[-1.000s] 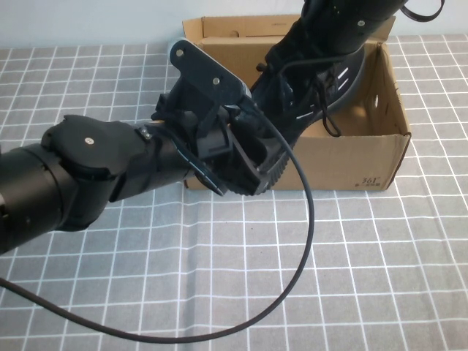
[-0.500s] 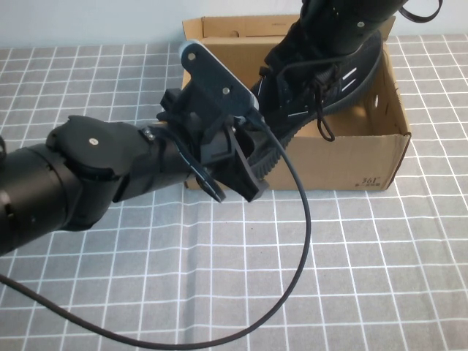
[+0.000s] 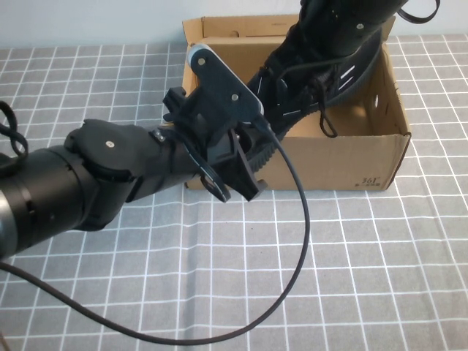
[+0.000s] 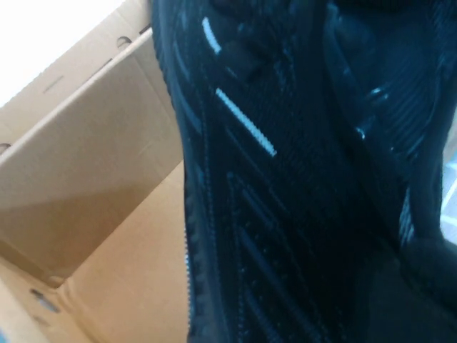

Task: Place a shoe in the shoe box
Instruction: Hand over the shoe, then place the shoe in the shoe box

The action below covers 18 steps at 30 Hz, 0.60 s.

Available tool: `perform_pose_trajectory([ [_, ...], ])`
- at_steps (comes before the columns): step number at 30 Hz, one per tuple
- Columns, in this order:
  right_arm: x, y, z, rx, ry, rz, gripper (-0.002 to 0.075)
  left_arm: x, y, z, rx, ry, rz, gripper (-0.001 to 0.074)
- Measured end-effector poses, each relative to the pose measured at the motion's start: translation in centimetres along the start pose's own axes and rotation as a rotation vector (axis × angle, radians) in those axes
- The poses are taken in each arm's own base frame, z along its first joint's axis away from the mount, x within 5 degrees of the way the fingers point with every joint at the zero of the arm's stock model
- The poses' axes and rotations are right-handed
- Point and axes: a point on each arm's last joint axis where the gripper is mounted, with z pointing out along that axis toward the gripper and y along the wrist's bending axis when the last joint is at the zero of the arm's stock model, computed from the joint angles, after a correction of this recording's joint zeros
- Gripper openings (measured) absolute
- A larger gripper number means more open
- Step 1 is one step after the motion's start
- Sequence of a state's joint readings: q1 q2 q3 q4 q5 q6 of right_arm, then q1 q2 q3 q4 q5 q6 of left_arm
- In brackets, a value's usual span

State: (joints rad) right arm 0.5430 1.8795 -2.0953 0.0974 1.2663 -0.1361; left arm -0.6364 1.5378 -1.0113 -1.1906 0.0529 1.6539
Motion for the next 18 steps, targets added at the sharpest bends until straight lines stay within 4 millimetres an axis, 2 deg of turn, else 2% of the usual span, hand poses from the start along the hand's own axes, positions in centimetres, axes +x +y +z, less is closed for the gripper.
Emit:
perform_pose_trajectory([
  [7,-0.1,0.3,-0.4,-0.032,-0.015,0.007,0.0117,0.7,0.3,0.6,-0.048,0.030,0.054,0.0022],
  [13,-0.1,0.1,-0.7,0.002,-0.017,-0.004,0.0132,0.8,0.4,0.6,-0.052,0.034,0.088,0.0021],
  [18,0.0,0.0,-3.0,0.058,-0.057,-0.025,0.0129,-0.2,0.7,0.7,-0.037,0.004,0.134,0.0021],
])
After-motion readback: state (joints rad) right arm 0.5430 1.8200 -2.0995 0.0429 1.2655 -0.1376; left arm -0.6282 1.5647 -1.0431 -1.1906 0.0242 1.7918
